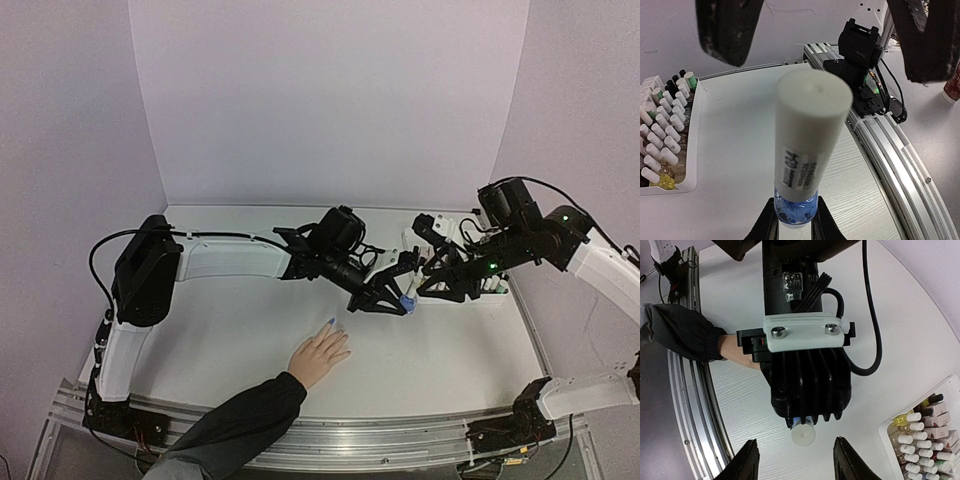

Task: Paint the nails
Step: Screw the nail polish bottle cap onto the nail polish bottle.

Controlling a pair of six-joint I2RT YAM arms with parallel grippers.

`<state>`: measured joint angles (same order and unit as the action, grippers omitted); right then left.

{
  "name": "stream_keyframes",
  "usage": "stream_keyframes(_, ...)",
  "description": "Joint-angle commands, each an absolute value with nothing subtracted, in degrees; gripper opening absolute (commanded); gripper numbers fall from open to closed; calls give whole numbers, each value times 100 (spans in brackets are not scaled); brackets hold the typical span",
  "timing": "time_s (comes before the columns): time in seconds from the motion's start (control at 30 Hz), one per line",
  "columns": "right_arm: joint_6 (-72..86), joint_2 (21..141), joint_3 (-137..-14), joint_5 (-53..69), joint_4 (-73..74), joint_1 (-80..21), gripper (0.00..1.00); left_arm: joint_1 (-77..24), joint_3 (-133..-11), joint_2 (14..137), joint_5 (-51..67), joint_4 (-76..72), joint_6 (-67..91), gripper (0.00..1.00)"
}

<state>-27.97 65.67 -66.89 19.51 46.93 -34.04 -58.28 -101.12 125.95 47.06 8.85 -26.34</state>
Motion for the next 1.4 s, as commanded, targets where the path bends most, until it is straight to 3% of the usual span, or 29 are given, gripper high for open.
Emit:
stream_keyframes(0.0, -2848, 6623, -6774, 2111, 4345, -3386, 44, -5827, -10296, 12295, 4978, 955, -2758, 0)
stream_keyframes(0.83, -2749, 6723, -6497, 2217, 4271, -3386, 14, -5877, -10534, 12442, 4961, 903, -2595, 0)
stream_keyframes(1.03, -2712, 6753, -6515, 2263, 4271, -3384, 0, -5879, -10513, 12432, 4930, 895, -2573, 0)
stream_keyframes(1.37, -2195, 6739, -6352, 1476, 4051, -3384, 0, -5890, -10418, 12375, 3796, 219, -1838, 0)
